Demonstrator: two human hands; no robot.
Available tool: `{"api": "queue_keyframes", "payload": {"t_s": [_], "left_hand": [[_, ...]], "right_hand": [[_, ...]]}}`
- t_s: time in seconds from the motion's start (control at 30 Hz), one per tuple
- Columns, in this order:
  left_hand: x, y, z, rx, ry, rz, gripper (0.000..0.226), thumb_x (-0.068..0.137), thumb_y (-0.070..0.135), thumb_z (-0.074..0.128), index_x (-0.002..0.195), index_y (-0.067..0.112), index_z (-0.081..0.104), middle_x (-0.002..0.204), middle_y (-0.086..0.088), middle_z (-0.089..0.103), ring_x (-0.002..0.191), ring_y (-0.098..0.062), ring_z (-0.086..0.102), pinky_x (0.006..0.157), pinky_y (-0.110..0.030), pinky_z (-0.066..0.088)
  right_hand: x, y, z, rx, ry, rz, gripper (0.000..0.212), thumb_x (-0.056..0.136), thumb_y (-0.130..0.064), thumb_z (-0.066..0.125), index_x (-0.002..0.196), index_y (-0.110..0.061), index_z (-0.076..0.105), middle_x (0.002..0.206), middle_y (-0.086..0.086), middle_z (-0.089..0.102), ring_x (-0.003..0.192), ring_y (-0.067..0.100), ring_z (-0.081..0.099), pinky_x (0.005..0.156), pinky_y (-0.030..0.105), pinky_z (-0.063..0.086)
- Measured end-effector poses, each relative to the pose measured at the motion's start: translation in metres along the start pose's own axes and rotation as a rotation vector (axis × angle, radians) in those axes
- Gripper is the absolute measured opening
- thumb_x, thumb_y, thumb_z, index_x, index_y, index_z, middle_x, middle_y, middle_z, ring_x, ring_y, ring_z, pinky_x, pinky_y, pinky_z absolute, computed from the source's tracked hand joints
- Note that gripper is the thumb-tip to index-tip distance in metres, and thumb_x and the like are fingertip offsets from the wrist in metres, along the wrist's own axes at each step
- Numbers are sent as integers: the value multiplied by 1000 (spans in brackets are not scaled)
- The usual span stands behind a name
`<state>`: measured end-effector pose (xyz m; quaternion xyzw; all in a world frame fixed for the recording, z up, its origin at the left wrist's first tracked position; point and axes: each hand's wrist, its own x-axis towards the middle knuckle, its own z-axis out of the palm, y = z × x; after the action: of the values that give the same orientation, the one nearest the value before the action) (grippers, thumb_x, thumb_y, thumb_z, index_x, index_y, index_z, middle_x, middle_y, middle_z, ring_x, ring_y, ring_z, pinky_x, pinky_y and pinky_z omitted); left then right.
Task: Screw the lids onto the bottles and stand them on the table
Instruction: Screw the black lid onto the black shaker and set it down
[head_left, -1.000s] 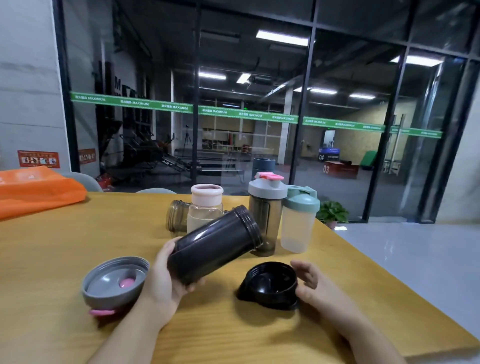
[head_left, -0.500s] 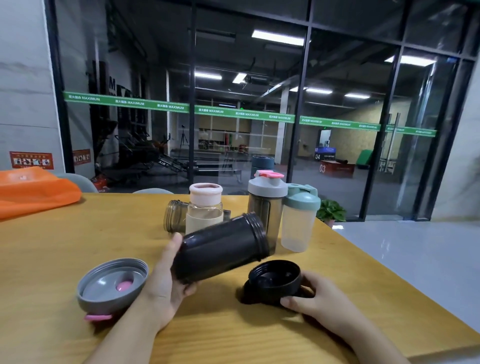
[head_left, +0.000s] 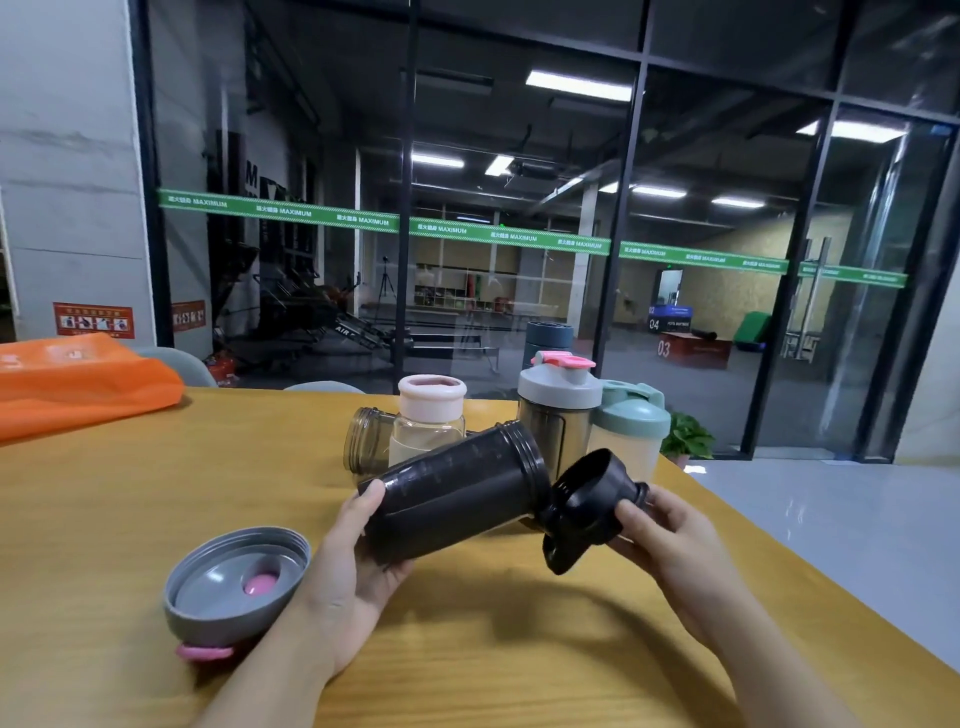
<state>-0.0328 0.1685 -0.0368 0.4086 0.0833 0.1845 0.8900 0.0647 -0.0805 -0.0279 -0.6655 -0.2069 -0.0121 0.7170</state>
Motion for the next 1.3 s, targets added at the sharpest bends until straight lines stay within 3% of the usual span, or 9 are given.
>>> {"api": "queue_keyframes", "payload": {"t_s": [0.13,0.27,0.47,0.57,0.67,0.73,0.97,1.17,1.3], "left_hand": [[2,0,-3,-24,42,13,36,87,36,57,114,13,61,114,-16,63,100,-30,58,74,-35,45],[1,-2,-4,58,51,6,39,92,42,49,114,11,60,113,-21,64,102,-39,61,73,-44,51],[1,-4,-2,171,2,5,44,85,45,53,110,10,60,113,-22,63,103,-40,60,68,-42,51],[0,-5,-2,243,-82,5,59,67,39,74,117,16,56,114,-17,63,102,-34,62,68,-38,56],[3,-7,-2,248,-99,48,71,55,34,79,120,23,53,117,-13,63,100,-29,65,66,-35,59],[5,-8,-2,231,-65,97,68,62,30,84,121,24,50,116,-10,61,102,-30,63,63,-35,60],[10,-8,-3,242,37,204,48,68,40,61,114,26,54,111,-9,60,101,-29,60,55,-30,60],[11,-8,-6,294,68,216,46,70,47,65,109,26,54,113,-10,59,103,-28,59,64,-37,59],[11,-8,-9,323,41,211,68,54,57,70,112,25,54,112,-11,61,103,-30,60,68,-40,57]], "right_hand": [[20,-9,22,76,-3,-15,23,95,-12,50,114,-12,64,103,9,73,87,15,69,72,29,57],[27,-2,44,136,42,-31,31,96,-18,51,124,-14,61,110,5,72,87,10,68,77,36,55],[19,8,42,141,27,-16,29,93,-17,54,120,-21,63,98,-7,74,81,2,69,70,27,55],[17,6,39,146,27,-14,33,92,-17,54,124,-19,61,107,-2,72,85,5,68,69,25,55],[18,5,38,162,27,-14,36,93,-13,54,128,-18,58,112,1,70,88,7,67,70,25,55],[18,5,38,169,10,-12,37,92,-12,54,128,-19,58,108,0,71,86,6,69,70,25,56],[14,9,36,148,-164,-1,52,80,-16,63,130,-21,54,114,-1,71,104,13,66,82,28,54],[16,11,33,50,-171,-11,55,69,-28,74,122,-25,60,113,2,71,107,16,65,86,30,51],[16,10,30,-29,-138,-19,54,68,-38,78,116,-18,64,104,4,74,102,23,67,86,36,52]]}}
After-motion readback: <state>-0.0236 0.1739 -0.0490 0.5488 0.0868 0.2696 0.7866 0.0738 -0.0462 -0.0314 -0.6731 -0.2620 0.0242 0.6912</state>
